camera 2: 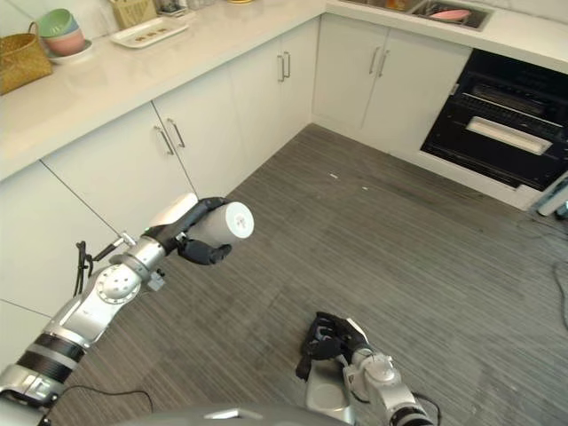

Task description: Place the dishes in the dishwasher.

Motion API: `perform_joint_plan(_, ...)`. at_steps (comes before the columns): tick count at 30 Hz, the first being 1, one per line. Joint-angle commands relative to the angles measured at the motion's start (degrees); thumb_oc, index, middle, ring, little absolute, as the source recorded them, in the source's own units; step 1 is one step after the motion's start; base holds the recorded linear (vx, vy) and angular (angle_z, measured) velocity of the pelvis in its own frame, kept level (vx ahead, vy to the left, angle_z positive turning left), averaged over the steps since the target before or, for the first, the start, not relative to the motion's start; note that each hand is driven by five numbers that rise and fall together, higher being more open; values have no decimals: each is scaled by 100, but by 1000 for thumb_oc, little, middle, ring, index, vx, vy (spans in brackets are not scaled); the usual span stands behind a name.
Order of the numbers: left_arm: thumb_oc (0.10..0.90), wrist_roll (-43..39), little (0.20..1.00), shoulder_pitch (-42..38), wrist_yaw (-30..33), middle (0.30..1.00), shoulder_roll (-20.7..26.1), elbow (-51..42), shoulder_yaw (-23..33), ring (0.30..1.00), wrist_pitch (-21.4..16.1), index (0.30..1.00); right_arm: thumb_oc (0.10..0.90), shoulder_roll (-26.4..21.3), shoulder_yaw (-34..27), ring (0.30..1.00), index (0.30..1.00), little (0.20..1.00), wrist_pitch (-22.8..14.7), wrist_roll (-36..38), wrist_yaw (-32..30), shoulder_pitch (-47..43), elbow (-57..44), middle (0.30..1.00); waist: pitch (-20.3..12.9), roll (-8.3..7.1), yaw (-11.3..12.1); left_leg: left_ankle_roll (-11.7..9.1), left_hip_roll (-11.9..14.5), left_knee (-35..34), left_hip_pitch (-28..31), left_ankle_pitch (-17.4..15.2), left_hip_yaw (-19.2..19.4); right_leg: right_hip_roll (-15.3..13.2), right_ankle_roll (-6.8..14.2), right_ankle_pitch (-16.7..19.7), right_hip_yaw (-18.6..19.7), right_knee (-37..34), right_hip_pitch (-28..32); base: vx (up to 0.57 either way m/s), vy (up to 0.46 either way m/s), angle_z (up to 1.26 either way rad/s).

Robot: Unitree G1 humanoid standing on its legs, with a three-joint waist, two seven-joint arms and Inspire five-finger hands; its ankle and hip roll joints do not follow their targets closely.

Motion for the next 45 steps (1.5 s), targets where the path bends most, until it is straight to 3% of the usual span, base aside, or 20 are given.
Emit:
perform_joint_plan(1, 400, -94, 300, -513, 327, 300, 99, -718, 98, 300, -446, 300, 800, -256, -110, 900, 900, 900, -380, 23, -87, -235, -543, 900, -508, -69, -185, -219, -29, 1591, -296, -147, -81, 379, 212, -29, 297, -905, 793, 806, -340, 13)
perform_joint_plan(2, 400, -143, 300, -448, 365, 300, 85, -810, 153, 300, -477, 300, 800, -428, -226, 900, 900, 900, -442, 73, -137, -252, -779, 900, -455, 91, -189, -933, 283, 2564, -600, 682, -83, 558, 50, -81, 418, -760, 1043, 421, -211, 23)
perform_joint_plan(3, 400, -146, 300, -445, 362, 300, 77, -816, 159, 300, -478, 300, 800, -443, -230, 900, 900, 900, -434, 76, -139, -241, -800, 900, -450, 99, -181, -996, 325, 2634, -629, 688, -90, 585, 29, -98, 422, -761, 1046, 808, -390, 34)
perform_joint_plan(4, 400, -209, 300, -510, 410, 300, 171, -836, 135, 300, -515, 300, 800, -596, -304, 900, 900, 900, -496, 167, -203, -305, -1063, 900, -397, 125, -167, -1642, 512, 3490, -784, 1498, -4, 675, -113, -250, 409, -527, 1242, 375, -234, 9)
perform_joint_plan(8, 400, -250, 300, -583, 431, 300, 291, -794, 28, 300, -467, 300, 800, -699, -390, 900, 900, 900, -529, 248, -369, -426, -1273, 900, -322, -44, -53, -1651, 964, 4306, -1274, 1527, 178, 750, -364, -604, 469, -443, 1524, 569, -266, -59)
perform_joint_plan(12, 400, -289, 300, -339, 361, 300, 432, -924, 224, 300, -408, 300, 800, -640, -374, 900, 900, 900, -615, 300, -358, -418, -1502, 900, -363, 14, 84, -1145, 1782, 2705, -1611, 1160, 234, 686, -236, -918, 511, -406, 1835, 492, 30, -71)
perform_joint_plan(13, 400, -374, 300, -163, 377, 300, 546, -981, 353, 300, -417, 300, 800, -595, -287, 900, 900, 900, -660, 331, -335, -429, -1549, 900, -416, 34, 163, -1043, 2301, 1344, -1701, 1508, 133, 632, -112, -1119, 675, -405, 2001, 561, 151, -79)
perform_joint_plan(15, 400, -307, 300, 64, 386, 300, 676, -1090, 560, 300, -375, 300, 800, -594, -226, 900, 900, 900, -705, 279, -301, -386, -1649, 900, -383, 39, 261, -1161, 2335, 664, -1676, 2005, -214, 667, -59, -1375, 1055, -134, 2204, 772, 167, -102)
perform_joint_plan(19, 400, -324, 300, 111, 374, 300, 664, -1135, 665, 300, -373, 300, 800, -608, -282, 900, 900, 900, -688, 203, -244, -256, -1839, 900, -389, 84, 342, -1035, 1849, 847, -1444, 1565, -61, 41, 348, -1320, 1124, 1224, 2225, 592, 241, -124)
perform_joint_plan(21, 400, -240, 300, 104, 302, 300, 667, -1062, 634, 300, -368, 300, 800, -566, -268, 900, 900, 900, -625, -7, -183, -170, -1902, 900, -445, 109, 234, -339, 1054, 949, -1201, 897, 93, -930, 796, 250, 1158, 3124, 2004, 703, 461, -94)
perform_joint_plan(24, 400, -129, 300, -45, 351, 300, 618, -933, 574, 300, -327, 300, 800, -536, -211, 900, 900, 900, -605, -146, -183, -285, -2025, 900, -349, 176, 151, 101, 636, 884, -930, 617, 397, -1561, 922, 611, 1350, 4668, 1455, 557, 332, 7)
perform_joint_plan(25, 400, -102, 300, -43, 417, 300, 546, -859, 617, 300, -300, 300, 800, -523, -169, 900, 900, 900, -608, -234, -129, -341, -2233, 900, -353, 241, 98, 116, 346, 528, -613, 547, 435, -1731, 951, 464, 736, 4747, 1189, 557, 122, -13)
perform_joint_plan(28, 400, -100, 300, 13, 499, 300, 377, -804, 727, 300, -324, 300, 800, -599, -156, 900, 900, 900, -613, -331, -96, -366, -2561, 900, -420, 312, -37, -22, 170, 109, -345, 550, 338, -1523, 905, 211, -189, 3582, 910, 479, -52, -37)
perform_joint_plan(29, 400, -32, 300, -29, 595, 300, 284, -789, 839, 300, -366, 300, 800, -651, -144, 900, 900, 900, -661, -362, -132, -469, -2764, 900, -549, 245, 37, -172, 76, -42, -307, 568, 364, -1064, 794, 107, -1279, 1222, 812, 183, -206, 0)
perform_joint_plan(32, 400, 18, 300, -272, 787, 300, 122, -665, 909, 300, -398, 300, 800, -639, -28, 900, 900, 900, -721, -371, -241, -674, -3058, 900, -697, -23, 209, -343, -75, -218, -347, 662, 493, -640, 533, 269, -2097, -796, 783, 230, -315, -26)
perform_joint_plan(35, 400, 79, 300, -542, 914, 300, -192, -479, 771, 300, -377, 300, 800, -744, -194, 900, 900, 900, -754, -350, -403, -497, -3752, 900, -847, -212, 170, -262, -279, 130, -351, 191, 605, -534, 290, 57, -1831, -1084, 597, 547, -253, 2)
perform_joint_plan(38, 400, 25, 300, -762, 978, 300, -601, -444, 535, 300, -392, 300, 800, -1026, -513, 900, 900, 900, -767, -457, -606, -256, -4425, 900, -710, -152, 50, -698, 149, 2240, -873, 314, 582, -185, -2, -189, -1354, -1045, 860, 601, -297, -23)
perform_joint_plan(39, 400, 26, 300, -904, 964, 300, -624, -461, 502, 300, -449, 300, 800, -1089, -725, 900, 900, 900, -781, -494, -715, -209, -4678, 900, -630, -172, 42, -1380, 496, 3286, -1049, 1024, 805, 31, -37, -212, -1296, -1009, 1208, 385, -214, -14)
perform_joint_plan(41, 400, 25, 300, -1007, 999, 300, -604, -420, 427, 300, -450, 300, 800, -1116, -781, 900, 900, 900, -766, -534, -766, -206, -4816, 900, -540, -172, 59, -1676, 684, 3922, -1149, 1416, 862, 198, -129, -284, -1206, -995, 1358, 466, -251, -35)
perform_joint_plan(45, 400, 31, 300, -1055, 1102, 300, -564, -353, 401, 300, -359, 300, 800, -1205, -888, 900, 900, 900, -615, -829, -918, -287, -5104, 900, -367, -251, 202, -1676, 1378, 4555, -1597, 1606, 1253, 493, -521, -730, -1011, -974, 1659, 409, -220, -59)
